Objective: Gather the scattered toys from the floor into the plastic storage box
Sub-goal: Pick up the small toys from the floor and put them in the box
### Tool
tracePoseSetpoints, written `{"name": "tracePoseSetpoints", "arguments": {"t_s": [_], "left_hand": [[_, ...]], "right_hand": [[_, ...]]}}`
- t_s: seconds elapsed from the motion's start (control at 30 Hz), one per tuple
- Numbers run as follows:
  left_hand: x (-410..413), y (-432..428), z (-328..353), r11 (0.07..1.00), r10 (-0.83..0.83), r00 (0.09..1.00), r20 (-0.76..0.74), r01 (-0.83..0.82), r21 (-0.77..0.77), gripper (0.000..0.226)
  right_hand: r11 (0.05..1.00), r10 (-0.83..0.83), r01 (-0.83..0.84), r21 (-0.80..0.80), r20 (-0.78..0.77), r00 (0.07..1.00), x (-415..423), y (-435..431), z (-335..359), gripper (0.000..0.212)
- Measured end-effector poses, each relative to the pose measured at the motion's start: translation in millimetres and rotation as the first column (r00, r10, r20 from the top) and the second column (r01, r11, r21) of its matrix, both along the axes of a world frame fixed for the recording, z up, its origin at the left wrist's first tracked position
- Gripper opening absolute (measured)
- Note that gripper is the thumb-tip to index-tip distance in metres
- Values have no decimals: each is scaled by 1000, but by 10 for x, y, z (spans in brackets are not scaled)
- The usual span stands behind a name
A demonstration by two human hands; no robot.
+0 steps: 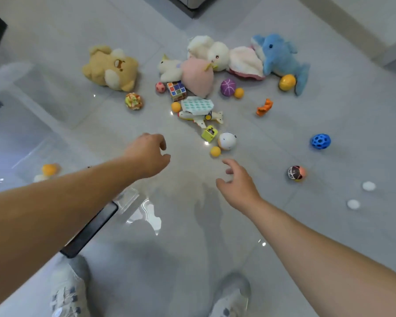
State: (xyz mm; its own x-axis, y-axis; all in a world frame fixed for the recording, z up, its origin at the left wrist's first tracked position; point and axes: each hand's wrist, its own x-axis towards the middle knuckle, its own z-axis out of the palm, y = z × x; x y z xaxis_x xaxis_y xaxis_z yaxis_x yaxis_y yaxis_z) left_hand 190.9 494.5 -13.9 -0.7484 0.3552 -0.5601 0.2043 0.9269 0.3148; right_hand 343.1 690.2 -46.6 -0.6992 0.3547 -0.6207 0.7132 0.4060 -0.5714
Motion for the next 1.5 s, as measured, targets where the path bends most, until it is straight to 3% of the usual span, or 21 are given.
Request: {"name": "tracePoseSetpoints", "arguments": {"t_s": [0.1,0.17,0.33,0.43,0.53,0.6,0.7,0.8,0.9,1.0,1.07,1.2,1.33,1.5], "left_hand": [[240,425,-423,1000,-25,999,-24,25,-17,23],[326,687,-788,999,-32,999,-29,31,-14,25],[338,1208,-1710,986,148,986,72,-152,64,47],[312,1427,-2053,969,214,974,68,-221,114,59],[290,1548,-2273,982,178,984,0,-178,68,52],[272,1570,-2361,983,178,984,-29,-176,59,44],[295,1481,-2322,987,155,985,-76,-152,51,38],[291,1259,-2198,998,-28,942,-336,47,50,38],[151,1107,-2190,946,-283,793,-539,323,-22,41],[46,1124,-2237,909,-406,761,-506,394,-137,42],[40,1132,-2286,895,-438,754,-489,417,-159,43],[84,1137,-2400,918,-381,807,-451,388,-82,45],[40,1192,-2483,929,-289,859,-423,358,92,49],[-129,1123,-2584,868,-330,868,-371,434,241,45]], "right_hand": [[941,327,-328,87,21,945,133,559,-294,60],[873,458,-455,175,25,889,43,851,-618,63],[960,185,-191,207,48,982,-325,1139,-1478,62],[899,309,-335,282,133,942,-340,1091,-1824,54],[852,409,-429,300,130,903,-328,1066,-2002,36],[875,396,-407,263,95,913,-364,1089,-1982,32],[977,184,-181,112,-16,983,-415,1172,-1785,36],[999,26,-29,-14,-214,976,-464,1224,-1529,29],[979,201,-175,105,-360,911,-603,1212,-1418,32],[858,513,-470,207,-305,802,-821,1187,-1508,40],[804,594,-562,194,-219,774,-946,1171,-1617,42],[762,643,-623,175,-101,759,-1054,1129,-1724,42],[749,662,-655,100,-83,745,-1112,1115,-1725,38],[863,456,-479,-161,-162,875,-1224,1138,-1630,33]]}}
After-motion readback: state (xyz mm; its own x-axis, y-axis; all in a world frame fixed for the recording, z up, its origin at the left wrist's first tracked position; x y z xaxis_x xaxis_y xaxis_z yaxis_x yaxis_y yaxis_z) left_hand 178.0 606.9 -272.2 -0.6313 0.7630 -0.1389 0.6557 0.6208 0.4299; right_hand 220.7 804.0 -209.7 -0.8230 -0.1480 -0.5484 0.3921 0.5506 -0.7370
